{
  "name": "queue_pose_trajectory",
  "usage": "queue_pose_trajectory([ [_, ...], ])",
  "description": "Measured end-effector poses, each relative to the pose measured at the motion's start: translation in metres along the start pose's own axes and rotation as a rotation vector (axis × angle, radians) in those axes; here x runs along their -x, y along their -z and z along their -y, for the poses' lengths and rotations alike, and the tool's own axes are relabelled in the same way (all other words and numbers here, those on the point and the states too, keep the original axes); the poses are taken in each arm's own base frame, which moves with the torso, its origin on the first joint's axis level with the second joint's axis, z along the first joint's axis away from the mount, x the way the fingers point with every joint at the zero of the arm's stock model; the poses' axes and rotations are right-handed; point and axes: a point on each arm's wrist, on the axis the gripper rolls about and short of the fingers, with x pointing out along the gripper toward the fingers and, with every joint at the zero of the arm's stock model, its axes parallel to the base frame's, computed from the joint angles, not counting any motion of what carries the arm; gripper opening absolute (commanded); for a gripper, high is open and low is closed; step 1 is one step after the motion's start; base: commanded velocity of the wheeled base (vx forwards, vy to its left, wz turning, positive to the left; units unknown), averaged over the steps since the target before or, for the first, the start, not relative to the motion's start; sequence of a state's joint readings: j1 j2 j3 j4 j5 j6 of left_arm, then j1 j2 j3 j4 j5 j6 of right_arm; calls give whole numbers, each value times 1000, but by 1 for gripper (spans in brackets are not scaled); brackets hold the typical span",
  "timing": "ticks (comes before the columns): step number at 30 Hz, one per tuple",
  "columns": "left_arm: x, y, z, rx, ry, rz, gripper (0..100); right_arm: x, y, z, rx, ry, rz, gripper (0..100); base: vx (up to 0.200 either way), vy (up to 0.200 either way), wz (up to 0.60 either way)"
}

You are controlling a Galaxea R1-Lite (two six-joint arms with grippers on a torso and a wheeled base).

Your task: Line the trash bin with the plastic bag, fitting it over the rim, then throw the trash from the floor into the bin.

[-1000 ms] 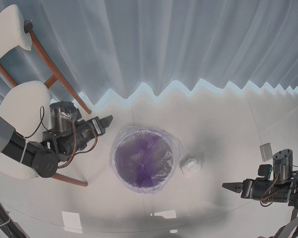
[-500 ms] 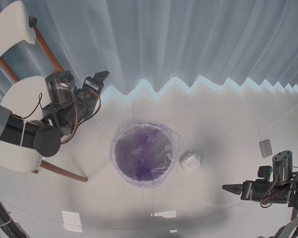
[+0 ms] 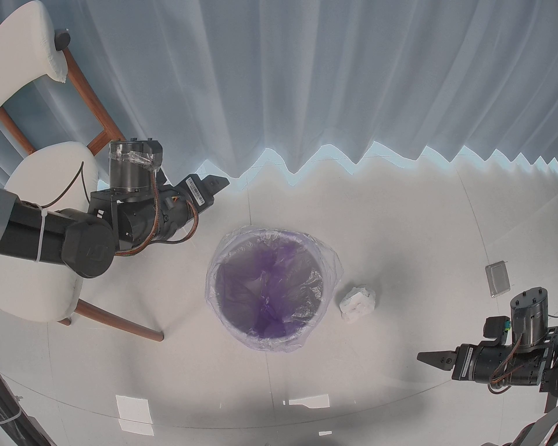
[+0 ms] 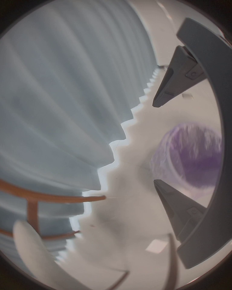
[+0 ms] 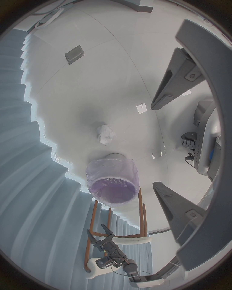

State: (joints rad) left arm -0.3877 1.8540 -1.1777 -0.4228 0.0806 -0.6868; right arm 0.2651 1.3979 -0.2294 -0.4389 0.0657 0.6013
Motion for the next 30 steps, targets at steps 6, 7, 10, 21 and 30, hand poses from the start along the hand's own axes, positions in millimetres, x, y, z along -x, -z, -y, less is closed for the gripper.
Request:
queue_pose_trajectory([
  [6,-14,-11,-30,-379,-77,-14,100,1,2,1,0,2,-3,100,0,0,0],
  [7,-17,-12,-37,-441,-90,-23,100,1,2,1,0,2,-4,100,0,0,0],
  [10,-30,-13,-61,-567,-116,-62,100,1,3,2,0,2,-5,100,0,0,0],
  [21,-71,19,-124,-599,-79,-195,100,2,5,3,-8,2,-7,100,0,0,0],
  [30,-81,39,-139,-596,-86,-233,100,2,6,3,-16,3,-12,100,0,0,0],
])
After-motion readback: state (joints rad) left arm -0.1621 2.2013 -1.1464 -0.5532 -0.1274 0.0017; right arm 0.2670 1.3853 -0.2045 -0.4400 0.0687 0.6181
